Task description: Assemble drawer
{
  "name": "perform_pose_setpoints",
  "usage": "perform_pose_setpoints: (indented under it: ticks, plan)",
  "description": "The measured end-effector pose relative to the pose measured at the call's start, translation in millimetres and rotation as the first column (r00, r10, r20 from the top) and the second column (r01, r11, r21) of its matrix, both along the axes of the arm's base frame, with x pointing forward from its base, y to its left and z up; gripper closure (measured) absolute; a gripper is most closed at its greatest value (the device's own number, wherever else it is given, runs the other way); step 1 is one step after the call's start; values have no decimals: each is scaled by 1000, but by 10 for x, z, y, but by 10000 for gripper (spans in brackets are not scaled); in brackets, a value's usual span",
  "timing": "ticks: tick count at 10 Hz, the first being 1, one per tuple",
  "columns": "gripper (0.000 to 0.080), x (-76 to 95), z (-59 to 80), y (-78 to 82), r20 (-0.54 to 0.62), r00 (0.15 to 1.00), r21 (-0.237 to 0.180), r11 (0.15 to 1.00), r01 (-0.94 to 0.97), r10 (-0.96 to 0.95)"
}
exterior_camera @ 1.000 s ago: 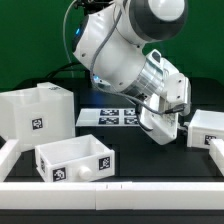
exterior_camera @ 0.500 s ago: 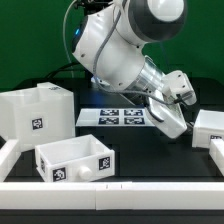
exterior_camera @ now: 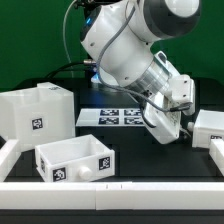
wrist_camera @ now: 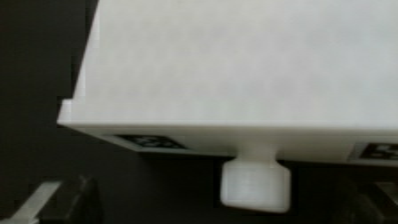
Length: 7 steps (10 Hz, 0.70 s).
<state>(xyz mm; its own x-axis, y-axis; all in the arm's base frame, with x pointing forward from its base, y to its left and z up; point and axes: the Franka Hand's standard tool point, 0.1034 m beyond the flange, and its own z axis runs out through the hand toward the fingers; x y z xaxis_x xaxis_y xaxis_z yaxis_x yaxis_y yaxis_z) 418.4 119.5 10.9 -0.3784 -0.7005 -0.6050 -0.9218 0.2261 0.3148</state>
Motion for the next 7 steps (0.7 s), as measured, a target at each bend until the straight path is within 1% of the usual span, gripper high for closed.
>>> perform_pose_setpoints:
  ticks: [4,5,6,7]
  plan:
    - [151,16,-16,-21,18,1000,-14,1000,12,-12]
    - [151,48,-29,-48,51,998,-33,999,28,-26]
    - [151,67,-64,-110,128,988,-97,990,99,-86]
    - [151,45,-79,-116,160,982,-120,985,123,-103]
